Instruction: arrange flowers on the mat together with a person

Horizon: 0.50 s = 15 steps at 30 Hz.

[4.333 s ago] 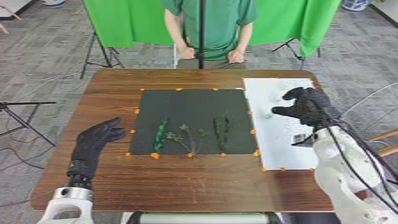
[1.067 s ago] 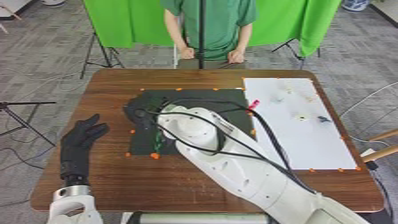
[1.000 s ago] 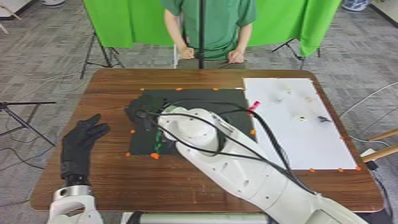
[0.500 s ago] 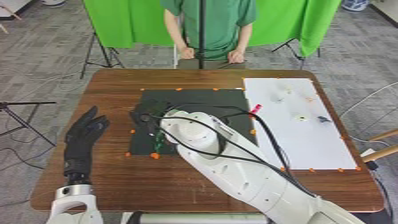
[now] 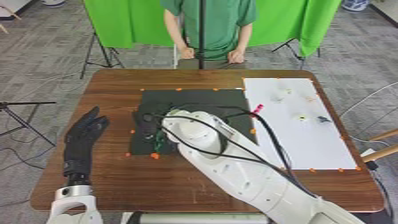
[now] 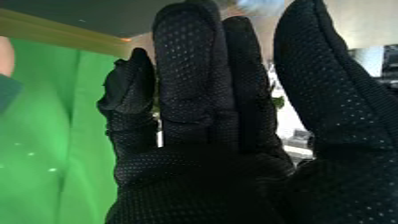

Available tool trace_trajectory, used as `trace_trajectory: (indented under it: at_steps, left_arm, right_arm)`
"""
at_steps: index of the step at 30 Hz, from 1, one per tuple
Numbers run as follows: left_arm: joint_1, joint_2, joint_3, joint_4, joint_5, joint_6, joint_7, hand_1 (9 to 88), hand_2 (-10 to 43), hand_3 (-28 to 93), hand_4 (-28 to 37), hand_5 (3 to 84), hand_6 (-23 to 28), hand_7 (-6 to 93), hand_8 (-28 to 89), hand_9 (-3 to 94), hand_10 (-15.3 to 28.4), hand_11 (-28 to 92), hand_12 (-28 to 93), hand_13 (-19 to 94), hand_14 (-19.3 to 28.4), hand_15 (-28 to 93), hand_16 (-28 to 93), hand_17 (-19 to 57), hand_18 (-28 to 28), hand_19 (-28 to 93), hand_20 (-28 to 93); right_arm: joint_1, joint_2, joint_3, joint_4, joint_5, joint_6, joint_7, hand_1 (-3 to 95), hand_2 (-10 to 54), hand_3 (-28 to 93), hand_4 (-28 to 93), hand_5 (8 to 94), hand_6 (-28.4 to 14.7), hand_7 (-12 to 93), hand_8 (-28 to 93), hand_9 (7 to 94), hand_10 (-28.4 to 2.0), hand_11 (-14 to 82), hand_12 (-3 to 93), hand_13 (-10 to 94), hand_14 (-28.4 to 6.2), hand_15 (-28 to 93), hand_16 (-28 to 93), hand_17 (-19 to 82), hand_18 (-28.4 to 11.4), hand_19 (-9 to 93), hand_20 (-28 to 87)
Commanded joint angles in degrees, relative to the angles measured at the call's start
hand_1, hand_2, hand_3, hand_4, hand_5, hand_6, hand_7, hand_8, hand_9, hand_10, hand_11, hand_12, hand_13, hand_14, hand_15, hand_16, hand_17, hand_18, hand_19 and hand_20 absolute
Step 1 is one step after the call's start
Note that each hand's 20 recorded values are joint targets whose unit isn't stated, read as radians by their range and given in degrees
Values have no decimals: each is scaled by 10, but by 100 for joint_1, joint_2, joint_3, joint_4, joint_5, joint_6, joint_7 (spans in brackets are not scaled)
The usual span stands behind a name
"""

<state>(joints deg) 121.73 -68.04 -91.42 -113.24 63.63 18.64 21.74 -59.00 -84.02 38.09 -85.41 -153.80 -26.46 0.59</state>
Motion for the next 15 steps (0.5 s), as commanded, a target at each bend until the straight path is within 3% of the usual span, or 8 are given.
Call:
trace_trajectory:
  at_steps: [1, 7, 10, 13, 15]
  left_arm:
    - [215, -110, -47, -8, -20, -92, -4, 378, -95, 562, -256, 372, 43, 132, -75, 417, 116, 203, 141, 388, 139, 173, 2, 126, 106, 83, 189]
    - [346, -152, -136, -84, 24, -164, -14, 370, -95, 567, -257, 383, 42, 131, -73, 423, 118, 201, 142, 390, 140, 172, 3, 126, 106, 80, 190]
    - [418, -164, -178, -118, 24, -165, -18, 369, -95, 569, -260, 389, 40, 132, -73, 427, 118, 200, 142, 390, 141, 171, 4, 126, 106, 79, 190]
    - [406, -170, -196, -113, 23, -170, -40, 368, -95, 567, -261, 394, 40, 131, -74, 431, 119, 200, 143, 393, 142, 172, 4, 126, 106, 79, 191]
    - [430, -167, -221, -132, 23, -160, -44, 369, -95, 566, -261, 396, 40, 131, -74, 433, 120, 200, 143, 395, 143, 173, 4, 126, 106, 79, 191]
  right_arm:
    - [345, 607, 441, -1082, 957, 316, 369, 431, -95, 687, -218, 546, 16, 187, -109, 640, -145, 182, 244, 746, -86, 554, 340, 380, -222, 810, 510]
    - [-356, 1643, 1668, -2451, 2600, 1738, 670, 423, -95, 680, -217, 568, 2, 180, -99, 659, -146, 186, 243, 743, -90, 551, 335, 378, -223, 805, 512]
    - [-1068, 2029, 2709, -3006, 4041, 2094, 585, 410, -95, 674, -211, 602, 2, 184, -95, 685, -148, 193, 240, 731, -104, 498, 318, 359, -225, 763, 500]
    - [-1999, 2238, 3886, -3404, 5629, 2067, 242, 379, -95, 675, -200, 620, -1, 186, -94, 691, -151, 194, 237, 688, -122, 398, 291, 323, -218, 679, 473]
    - [-2731, 2214, 4696, -3648, 6562, 1679, 55, 362, -95, 676, -195, 620, -2, 187, -96, 673, -155, 178, 230, 640, -131, 348, 281, 296, -202, 620, 450]
